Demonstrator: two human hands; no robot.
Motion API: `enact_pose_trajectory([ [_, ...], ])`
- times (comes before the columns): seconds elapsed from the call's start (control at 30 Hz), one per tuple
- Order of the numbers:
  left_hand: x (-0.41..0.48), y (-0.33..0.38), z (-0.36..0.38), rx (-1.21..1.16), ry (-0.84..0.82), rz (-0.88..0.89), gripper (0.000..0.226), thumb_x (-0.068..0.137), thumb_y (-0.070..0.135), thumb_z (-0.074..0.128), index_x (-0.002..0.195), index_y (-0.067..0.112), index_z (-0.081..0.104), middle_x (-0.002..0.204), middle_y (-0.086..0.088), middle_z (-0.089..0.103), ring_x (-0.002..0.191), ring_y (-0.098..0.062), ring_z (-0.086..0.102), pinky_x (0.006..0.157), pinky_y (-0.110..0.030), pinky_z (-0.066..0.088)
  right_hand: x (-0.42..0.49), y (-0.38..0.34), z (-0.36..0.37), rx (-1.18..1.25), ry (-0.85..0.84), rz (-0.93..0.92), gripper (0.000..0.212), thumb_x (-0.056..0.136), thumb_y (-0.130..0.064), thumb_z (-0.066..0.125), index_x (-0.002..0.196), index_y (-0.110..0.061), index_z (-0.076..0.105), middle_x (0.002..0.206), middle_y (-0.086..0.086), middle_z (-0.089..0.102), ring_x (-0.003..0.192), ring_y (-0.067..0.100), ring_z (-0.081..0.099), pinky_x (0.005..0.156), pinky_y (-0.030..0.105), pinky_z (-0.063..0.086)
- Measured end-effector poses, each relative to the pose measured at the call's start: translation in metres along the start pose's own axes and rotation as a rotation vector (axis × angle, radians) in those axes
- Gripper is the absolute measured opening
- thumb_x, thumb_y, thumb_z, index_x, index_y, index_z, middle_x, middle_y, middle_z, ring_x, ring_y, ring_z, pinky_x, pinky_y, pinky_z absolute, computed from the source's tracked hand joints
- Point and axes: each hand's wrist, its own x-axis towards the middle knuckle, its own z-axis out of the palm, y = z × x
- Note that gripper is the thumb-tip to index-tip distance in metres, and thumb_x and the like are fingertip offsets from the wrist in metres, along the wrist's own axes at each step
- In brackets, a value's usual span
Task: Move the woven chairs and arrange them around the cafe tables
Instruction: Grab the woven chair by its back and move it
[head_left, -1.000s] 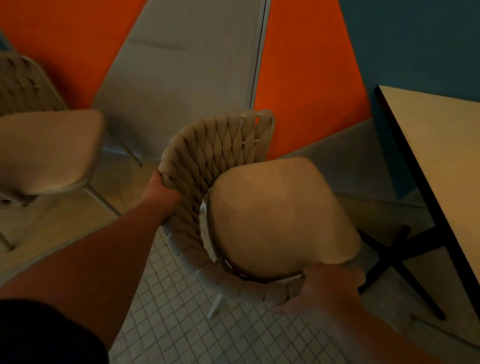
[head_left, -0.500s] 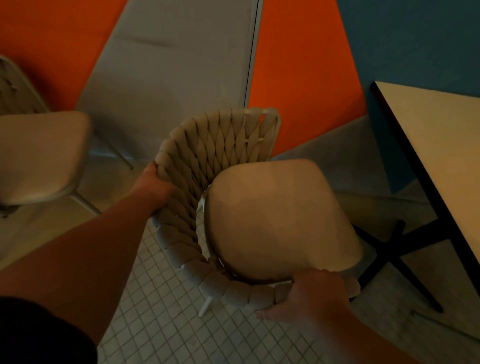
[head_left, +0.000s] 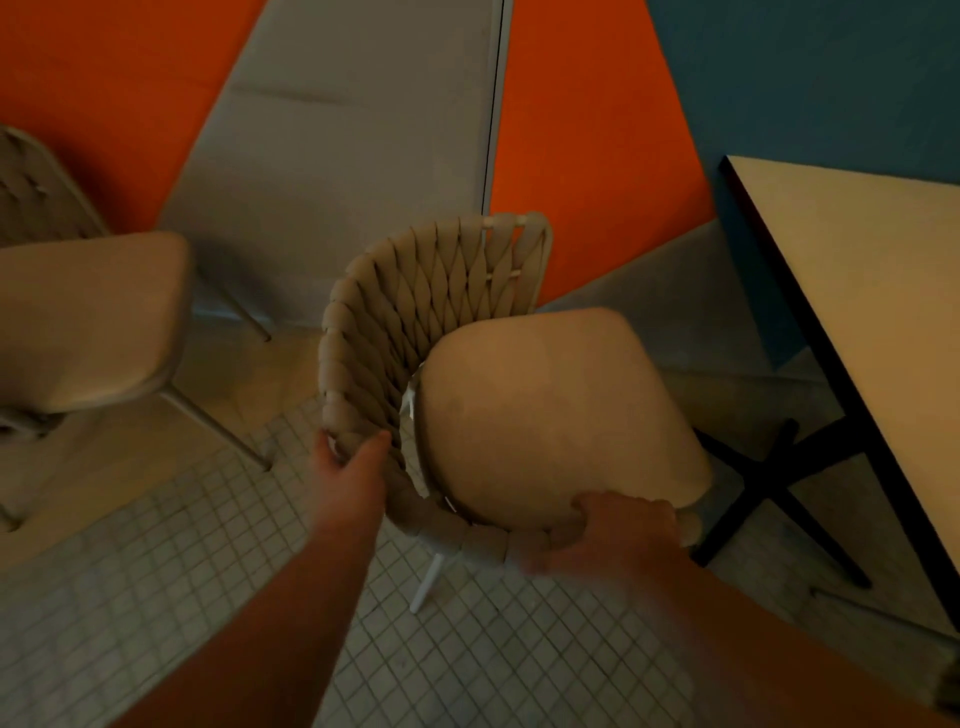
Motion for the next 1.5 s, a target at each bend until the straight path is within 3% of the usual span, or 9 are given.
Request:
enact_pose_trajectory([
  [0.1, -0.034, -0.013, 0.01, -0.046, 0.064, -0.072, 0.085, 0.088, 0.032, 0.074, 0.16, 0.035, 0.03, 0.15, 0.001, 0.051, 0.137, -0.031, 0.053, 0.108, -0.056, 0.049, -0.01, 0.005, 0.001, 0.358, 0.208, 0.02, 0.083, 0.093, -0.072, 0.055, 0.162, -0.034, 0.029, 0.167, 0.005, 0.03, 0.151, 0.032, 0.03, 0.122, 0.055, 0.024],
  [0.23, -0.047, -0.024, 0.028, -0.093, 0.095, -0.078, 0.083, 0.085, 0.019, 0.077, 0.157, 0.033, 0.037, 0.142, 0.002, 0.06, 0.124, -0.026, 0.062, 0.104, -0.055, 0.053, -0.026, 0.001, 0.016, 1.384, 0.614, 0.512, 0.116, 0.074, -0.046, 0.091, 0.161, -0.013, 0.024, 0.158, 0.02, 0.036, 0.141, 0.04, 0.043, 0.112, 0.049, 0.042],
  [0.3, -0.049, -0.026, 0.034, -0.043, 0.124, -0.106, 0.095, 0.082, 0.018, 0.078, 0.161, 0.033, 0.027, 0.146, -0.001, 0.057, 0.122, -0.029, 0.062, 0.1, -0.056, 0.055, -0.021, -0.001, 0.031, 1.656, 0.462, 0.692, 0.114, 0.068, -0.047, 0.093, 0.156, -0.007, 0.031, 0.154, 0.02, 0.044, 0.137, 0.041, 0.048, 0.11, 0.052, 0.043],
  [0.43, -0.044, -0.042, 0.05, -0.091, 0.184, -0.197, 0.094, 0.079, 0.01, 0.073, 0.158, 0.029, 0.025, 0.144, -0.004, 0.055, 0.114, -0.034, 0.064, 0.086, -0.06, 0.06, 0.006, -0.01, 0.042, 2.196, -0.021, 0.623, 0.071, 0.096, -0.041, 0.072, 0.156, -0.02, 0.041, 0.16, 0.011, 0.044, 0.145, 0.041, 0.043, 0.111, 0.073, 0.036],
  [0.53, -0.008, -0.082, 0.065, -0.126, 0.209, -0.281, 0.091, 0.073, 0.021, 0.076, 0.155, 0.027, 0.037, 0.143, -0.006, 0.057, 0.111, -0.031, 0.062, 0.079, -0.035, 0.053, 0.023, -0.012, 0.037, 2.198, -0.007, 0.68, 0.06, 0.099, -0.031, 0.067, 0.154, -0.024, 0.044, 0.158, 0.012, 0.045, 0.14, 0.044, 0.047, 0.105, 0.08, 0.037],
  [0.63, -0.031, -0.055, 0.067, -0.075, 0.275, -0.207, 0.076, 0.089, 0.001, 0.064, 0.158, 0.015, 0.034, 0.145, -0.012, 0.054, 0.11, -0.026, 0.057, 0.073, -0.025, 0.045, 0.033, -0.011, 0.043, 2.162, 0.009, 0.696, 0.053, 0.097, -0.022, 0.064, 0.148, -0.024, 0.049, 0.151, 0.012, 0.05, 0.133, 0.046, 0.052, 0.097, 0.085, 0.037],
  [0.87, -0.037, -0.047, 0.055, -0.065, 0.239, -0.168, 0.084, 0.082, -0.005, 0.065, 0.154, 0.026, 0.033, 0.142, -0.008, 0.057, 0.121, -0.035, 0.062, 0.096, -0.058, 0.057, 0.035, -0.016, 0.05, 2.149, 0.07, 0.686, 0.055, 0.095, -0.017, 0.065, 0.147, -0.023, 0.049, 0.152, 0.015, 0.051, 0.131, 0.046, 0.053, 0.098, 0.083, 0.04],
  [1.2, 0.014, -0.016, 0.025, 0.004, 0.144, -0.162, 0.077, 0.088, -0.004, 0.063, 0.151, 0.031, 0.034, 0.12, -0.002, 0.054, 0.09, -0.02, 0.056, 0.08, -0.047, 0.056, 0.034, -0.076, 0.05, 2.259, 0.028, 0.671, 0.06, 0.097, -0.02, 0.062, 0.153, -0.026, 0.042, 0.158, 0.015, 0.043, 0.139, 0.047, 0.046, 0.099, 0.085, 0.037],
  [1.5, 0.059, 0.013, 0.017, 0.057, 0.07, -0.141, 0.076, 0.091, -0.003, 0.063, 0.15, 0.032, 0.032, 0.126, -0.006, 0.051, 0.11, -0.034, 0.055, 0.096, -0.062, 0.054, 0.034, -0.116, 0.038, 2.362, -0.031, 0.622, 0.061, 0.109, -0.02, 0.046, 0.163, -0.013, 0.02, 0.164, 0.02, 0.034, 0.146, 0.046, 0.036, 0.117, 0.068, 0.031],
])
